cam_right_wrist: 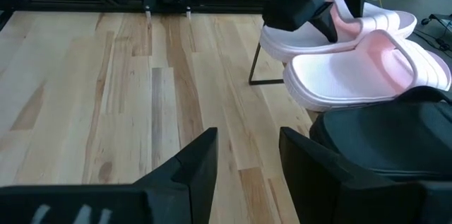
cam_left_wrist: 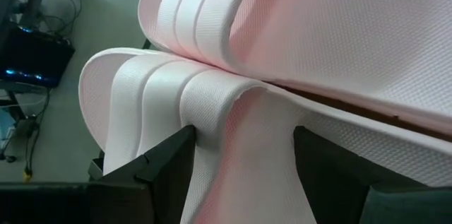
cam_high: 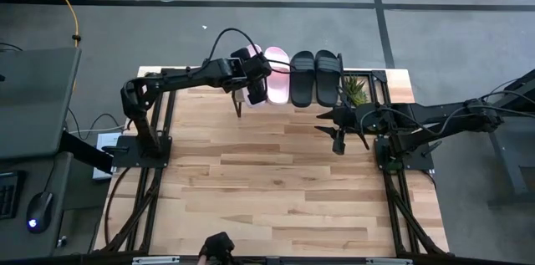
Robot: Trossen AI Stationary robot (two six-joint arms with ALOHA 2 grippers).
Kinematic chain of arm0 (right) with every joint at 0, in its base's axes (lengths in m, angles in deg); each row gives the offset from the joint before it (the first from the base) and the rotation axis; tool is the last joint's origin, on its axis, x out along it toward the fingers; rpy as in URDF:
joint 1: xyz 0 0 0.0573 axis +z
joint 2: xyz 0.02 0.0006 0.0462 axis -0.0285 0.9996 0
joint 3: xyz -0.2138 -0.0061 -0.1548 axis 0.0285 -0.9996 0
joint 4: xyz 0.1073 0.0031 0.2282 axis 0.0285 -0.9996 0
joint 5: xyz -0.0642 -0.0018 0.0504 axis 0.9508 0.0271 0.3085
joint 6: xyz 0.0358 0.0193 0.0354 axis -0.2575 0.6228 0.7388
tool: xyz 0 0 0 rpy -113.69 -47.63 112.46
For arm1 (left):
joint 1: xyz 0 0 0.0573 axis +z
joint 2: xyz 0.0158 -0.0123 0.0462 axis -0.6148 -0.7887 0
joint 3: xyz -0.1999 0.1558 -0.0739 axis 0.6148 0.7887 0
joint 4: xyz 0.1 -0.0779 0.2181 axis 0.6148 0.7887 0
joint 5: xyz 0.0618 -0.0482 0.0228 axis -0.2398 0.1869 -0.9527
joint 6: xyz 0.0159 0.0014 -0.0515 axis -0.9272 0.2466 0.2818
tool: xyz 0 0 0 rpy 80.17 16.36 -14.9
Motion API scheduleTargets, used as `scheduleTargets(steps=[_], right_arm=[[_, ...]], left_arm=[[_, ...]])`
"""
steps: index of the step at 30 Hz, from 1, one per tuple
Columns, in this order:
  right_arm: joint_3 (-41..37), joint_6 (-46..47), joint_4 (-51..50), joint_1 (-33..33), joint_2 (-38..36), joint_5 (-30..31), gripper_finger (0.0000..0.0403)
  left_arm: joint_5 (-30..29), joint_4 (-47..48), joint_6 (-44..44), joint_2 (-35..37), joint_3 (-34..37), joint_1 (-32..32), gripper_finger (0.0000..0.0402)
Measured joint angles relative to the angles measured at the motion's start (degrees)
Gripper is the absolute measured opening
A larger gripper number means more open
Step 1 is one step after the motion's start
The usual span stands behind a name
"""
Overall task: Pick and place slides into the shelf
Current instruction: Put the pink slipper on the shelf, then return to Home Position
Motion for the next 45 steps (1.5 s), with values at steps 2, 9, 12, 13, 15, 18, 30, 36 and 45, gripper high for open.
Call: scheduleTargets(steps=[2,9,12,13,15,18,30,36,45], right_arm=[[0.0,0.0,0.0,0.0,0.0,0.0,0.0142],[0.0,0.0,0.0,0.0,0.0,0.0,0.0142],[0.0,0.0,0.0,0.0,0.0,0.0,0.0142],[0.0,0.0,0.0,0.0,0.0,0.0,0.0142],[0.0,0.0,0.0,0.0,0.0,0.0,0.0142],[0.0,0.0,0.0,0.0,0.0,0.0,0.0142],[0.0,0.0,-0.1,0.0,0.0,0.0,0.0142],[0.0,0.0,-0.4,0.0,0.0,0.0,0.0142],[0.0,0.0,-0.4,0.0,0.0,0.0,0.0142]], left_arm=[[-0.1,0.4,0.3,0.0,0.0,0.0,0.0225],[-2.2,0.0,-0.1,0.1,0.1,-0.1,0.0225],[-2.0,0.1,-0.2,0.3,0.2,0.0,0.0225],[-2.0,0.1,-0.3,0.3,0.2,0.0,0.0225],[-2.0,0.1,-0.7,0.3,0.2,-0.1,0.0225],[-2.3,0.4,-1.0,0.3,0.0,-0.4,0.0225],[-3.0,4.9,-0.9,0.1,-6.4,-2.2,0.0225],[-3.3,6.5,-0.3,0.1,-7.0,-2.2,0.0225],[2.8,6.8,0.4,0.9,-7.1,-2.1,0.0225]])
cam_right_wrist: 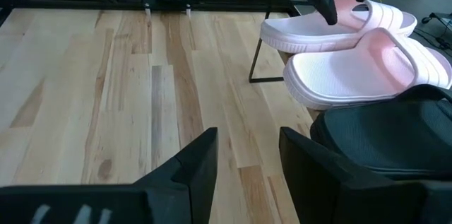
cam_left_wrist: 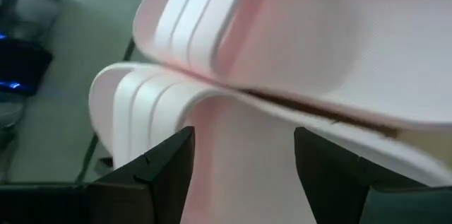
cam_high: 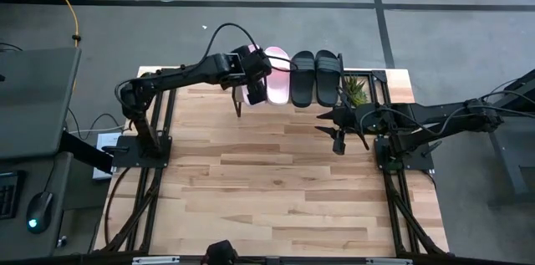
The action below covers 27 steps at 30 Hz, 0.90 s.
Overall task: Pick and place slides into the shelf
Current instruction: Return to Home Position
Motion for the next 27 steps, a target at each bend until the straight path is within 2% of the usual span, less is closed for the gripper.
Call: scheduleTargets(steps=[4,17,21,27], right_arm=[[0.0,0.0,0.1,0.0,0.0,0.0,0.0142],[0.0,-0.9,3.1,0.0,0.0,-0.7,0.0142],[0.0,-2.0,4.2,0.0,0.0,-3.2,0.0142],[0.0,-4.0,5.7,0.0,-0.7,-6.9,0.0142]], left_arm=[[6.1,-0.5,0.0,1.7,0.0,-0.1,0.0225],[31.1,-3.4,0.0,10.3,0.0,-0.1,0.0225],[35.1,-3.5,-0.1,11.4,0.0,-1.2,0.0225],[36.8,-3.4,-1.4,12.2,0.0,-3.7,0.0225]])
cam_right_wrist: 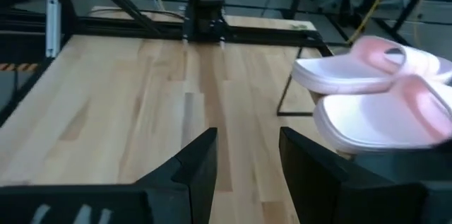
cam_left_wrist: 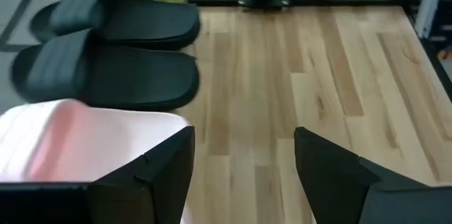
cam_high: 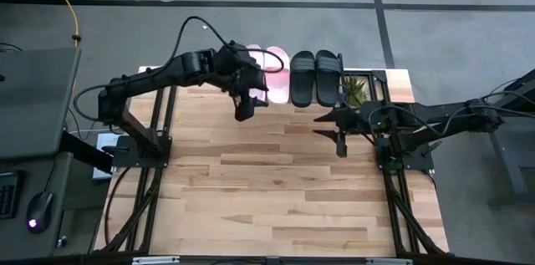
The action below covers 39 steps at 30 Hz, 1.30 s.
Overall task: Pick and place slides into the shelf
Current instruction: Return to Home Position
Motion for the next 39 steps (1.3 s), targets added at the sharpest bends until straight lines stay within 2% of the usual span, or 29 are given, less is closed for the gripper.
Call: scheduleTargets(steps=[8,15,19,26,30,34,39], right_arm=[[0.0,-0.1,-1.4,1.3,-3.6,-2.0,0.0142],[0.0,0.0,-1.9,6.7,-7.5,-1.4,0.0142],[0.0,0.0,-2.3,10.5,-8.6,2.3,0.0142],[0.0,-0.9,-2.7,15.2,-9.1,9.7,0.0142],[-4.4,-5.0,3.7,15.6,-11.3,10.8,0.0142],[-10.5,-8.8,11.6,13.9,-17.5,10.8,0.0142],[-14.9,-9.0,11.3,12.3,-27.9,7.6,0.0142]], left_arm=[[1.3,0.8,-0.6,3.2,0.1,-1.7,0.0225],[4.0,1.0,-0.2,8.4,1.8,-1.7,0.0225],[4.7,-3.0,0.1,14.1,9.6,-1.6,0.0225],[4.6,-18.5,3.5,28.7,32.6,-1.6,0.0225],[4.7,-28.8,6.2,36.4,43.6,-1.6,0.0225],[4.4,-32.5,7.8,41.9,48.3,-1.6,0.0225],[4.4,-32.7,8.0,44.9,50.5,-1.6,0.0225]])
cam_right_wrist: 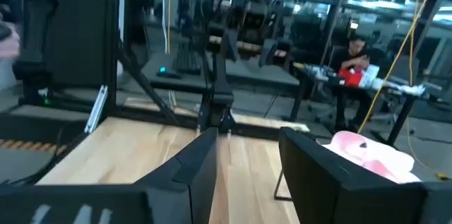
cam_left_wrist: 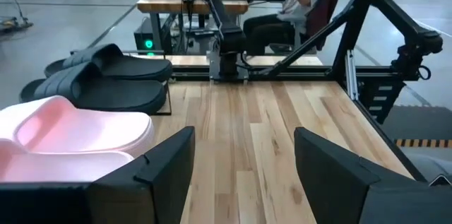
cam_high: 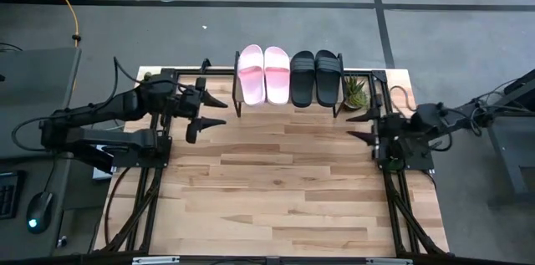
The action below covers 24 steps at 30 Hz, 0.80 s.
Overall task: Pick and place slides into the shelf
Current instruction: Return to Home Position
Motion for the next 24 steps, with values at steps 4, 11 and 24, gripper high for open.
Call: scheduleTargets(steps=[4,11,24], right_arm=[[-4.0,0.0,-0.3,-0.1,-8.7,0.8,0.0142],[-8.5,-1.3,-0.2,-0.1,-17.9,2.0,0.0142],[-11.5,-3.3,3.8,-0.1,-19.2,-0.7,0.0142]], left_arm=[[-0.2,-0.2,0.1,-0.3,1.1,0.0,0.0225],[-1.3,-3.0,-1.2,-0.3,5.7,0.0,0.0225],[-2.1,-13.0,-0.5,-0.2,13.0,0.0,0.0225]])
